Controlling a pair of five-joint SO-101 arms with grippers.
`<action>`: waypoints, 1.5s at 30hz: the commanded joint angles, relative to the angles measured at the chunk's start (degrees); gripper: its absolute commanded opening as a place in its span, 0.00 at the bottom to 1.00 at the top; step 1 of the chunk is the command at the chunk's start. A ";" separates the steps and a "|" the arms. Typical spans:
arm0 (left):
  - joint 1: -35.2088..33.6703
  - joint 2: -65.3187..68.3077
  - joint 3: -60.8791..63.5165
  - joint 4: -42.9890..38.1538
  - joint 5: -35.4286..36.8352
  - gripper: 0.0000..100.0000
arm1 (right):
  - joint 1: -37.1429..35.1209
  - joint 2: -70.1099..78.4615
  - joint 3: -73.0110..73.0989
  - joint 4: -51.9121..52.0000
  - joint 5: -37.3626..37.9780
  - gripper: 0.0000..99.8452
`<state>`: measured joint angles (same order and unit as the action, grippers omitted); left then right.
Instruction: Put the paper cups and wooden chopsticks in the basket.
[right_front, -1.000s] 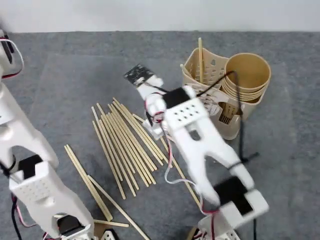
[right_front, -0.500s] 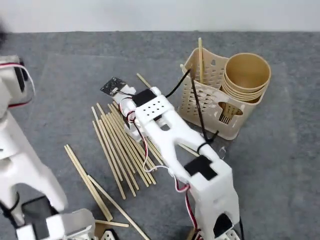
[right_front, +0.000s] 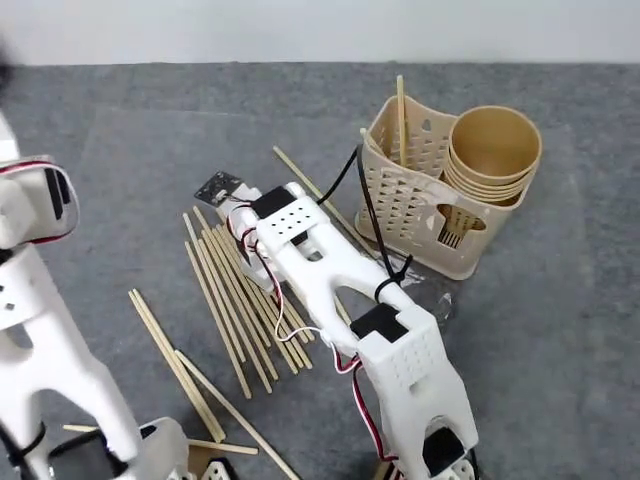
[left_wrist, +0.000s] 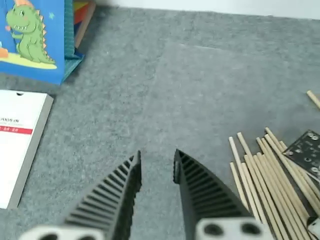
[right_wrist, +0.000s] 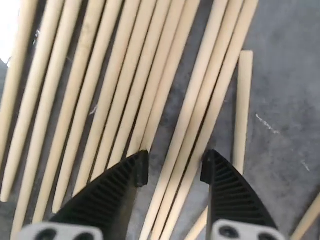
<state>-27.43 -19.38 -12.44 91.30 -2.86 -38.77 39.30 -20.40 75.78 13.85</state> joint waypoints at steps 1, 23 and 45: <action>-0.53 -4.40 4.70 -3.96 -0.44 0.10 | 0.04 1.98 -2.81 -1.71 -0.44 0.16; -0.70 -14.86 26.86 -12.48 -2.81 0.10 | -0.13 -8.92 -5.10 6.55 -0.35 0.01; -0.70 -21.54 37.32 -13.54 -2.90 0.10 | 7.69 -49.71 -5.10 11.47 4.48 0.01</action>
<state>-28.04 -37.32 24.22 80.04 -5.14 -34.37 -4.22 -24.00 89.67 17.27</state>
